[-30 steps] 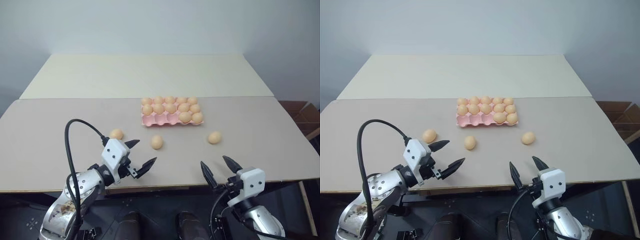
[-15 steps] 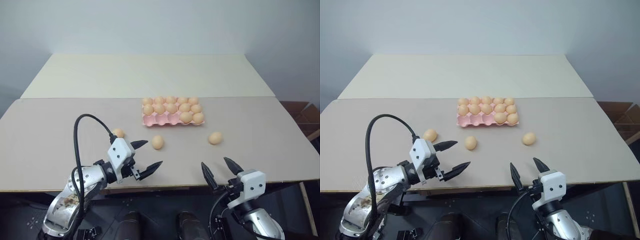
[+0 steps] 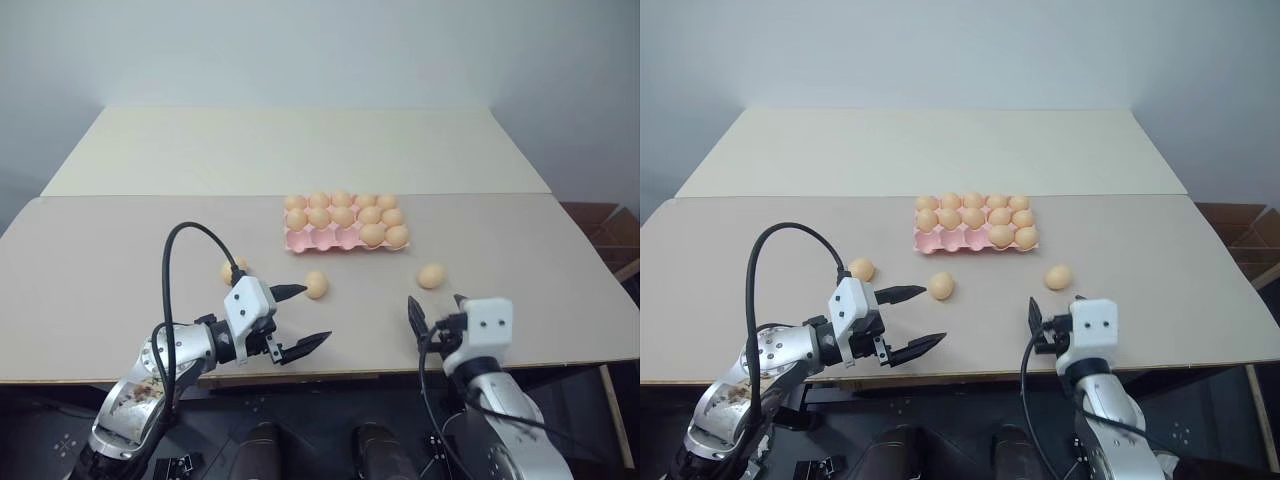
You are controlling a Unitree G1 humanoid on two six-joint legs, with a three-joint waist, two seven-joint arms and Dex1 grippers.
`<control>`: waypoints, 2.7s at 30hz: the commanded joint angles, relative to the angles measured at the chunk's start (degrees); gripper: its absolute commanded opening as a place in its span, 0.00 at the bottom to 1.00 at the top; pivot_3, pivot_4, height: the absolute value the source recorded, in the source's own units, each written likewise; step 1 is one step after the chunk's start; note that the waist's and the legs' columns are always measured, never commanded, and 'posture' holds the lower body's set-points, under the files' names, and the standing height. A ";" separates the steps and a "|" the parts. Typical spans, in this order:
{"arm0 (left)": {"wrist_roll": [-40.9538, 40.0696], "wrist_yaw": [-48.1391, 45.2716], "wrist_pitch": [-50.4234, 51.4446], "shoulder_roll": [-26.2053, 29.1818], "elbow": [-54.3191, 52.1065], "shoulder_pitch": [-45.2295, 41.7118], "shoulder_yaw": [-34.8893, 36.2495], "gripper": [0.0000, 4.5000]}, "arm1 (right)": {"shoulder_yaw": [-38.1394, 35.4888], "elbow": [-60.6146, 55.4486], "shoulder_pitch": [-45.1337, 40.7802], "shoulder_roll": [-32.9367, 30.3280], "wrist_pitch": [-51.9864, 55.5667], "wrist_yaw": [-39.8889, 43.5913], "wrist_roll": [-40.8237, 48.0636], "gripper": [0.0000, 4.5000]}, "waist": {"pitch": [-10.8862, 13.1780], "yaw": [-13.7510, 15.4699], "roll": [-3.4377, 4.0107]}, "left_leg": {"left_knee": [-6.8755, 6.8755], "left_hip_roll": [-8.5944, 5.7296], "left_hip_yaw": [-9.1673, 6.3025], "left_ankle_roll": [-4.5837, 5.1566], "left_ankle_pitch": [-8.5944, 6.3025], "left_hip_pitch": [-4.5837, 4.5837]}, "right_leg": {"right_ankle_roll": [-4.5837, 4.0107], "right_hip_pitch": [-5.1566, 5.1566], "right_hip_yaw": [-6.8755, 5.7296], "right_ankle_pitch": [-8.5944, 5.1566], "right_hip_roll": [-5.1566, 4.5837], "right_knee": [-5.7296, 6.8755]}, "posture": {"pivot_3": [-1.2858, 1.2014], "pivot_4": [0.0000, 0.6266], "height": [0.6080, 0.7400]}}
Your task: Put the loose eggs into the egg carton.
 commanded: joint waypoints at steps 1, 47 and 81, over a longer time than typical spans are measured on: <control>-0.59 -0.84 -1.52 0.18 -0.59 -1.21 -0.02 1.00 | -2.74 -0.59 -6.19 1.56 8.62 -3.73 -0.37 0.99 | 0.00 -0.01 0.00 | 0.00 -0.01 -0.01 0.00 0.00 0.00 | 0.04 0.01 0.00 0.01 0.00 0.00 | 0.52 0.24 1.00; -1.35 1.18 0.70 1.49 -2.74 -0.69 1.73 1.00 | -5.80 15.48 -25.47 2.78 15.86 -4.76 -2.95 0.45 | 0.00 -0.43 0.01 | -0.02 -0.02 -0.05 0.01 0.01 -0.04 | 0.18 0.00 0.00 0.07 0.07 0.01 | 0.52 0.24 1.00; 0.23 5.91 -0.90 2.18 -3.77 7.96 7.98 1.00 | 12.80 39.38 -44.98 2.50 -2.90 7.05 -7.58 0.44 | 0.01 -0.80 0.01 | -0.02 0.02 -0.05 0.01 0.01 -0.04 | 0.17 -0.03 -0.01 0.07 0.08 0.03 | 0.52 0.24 1.00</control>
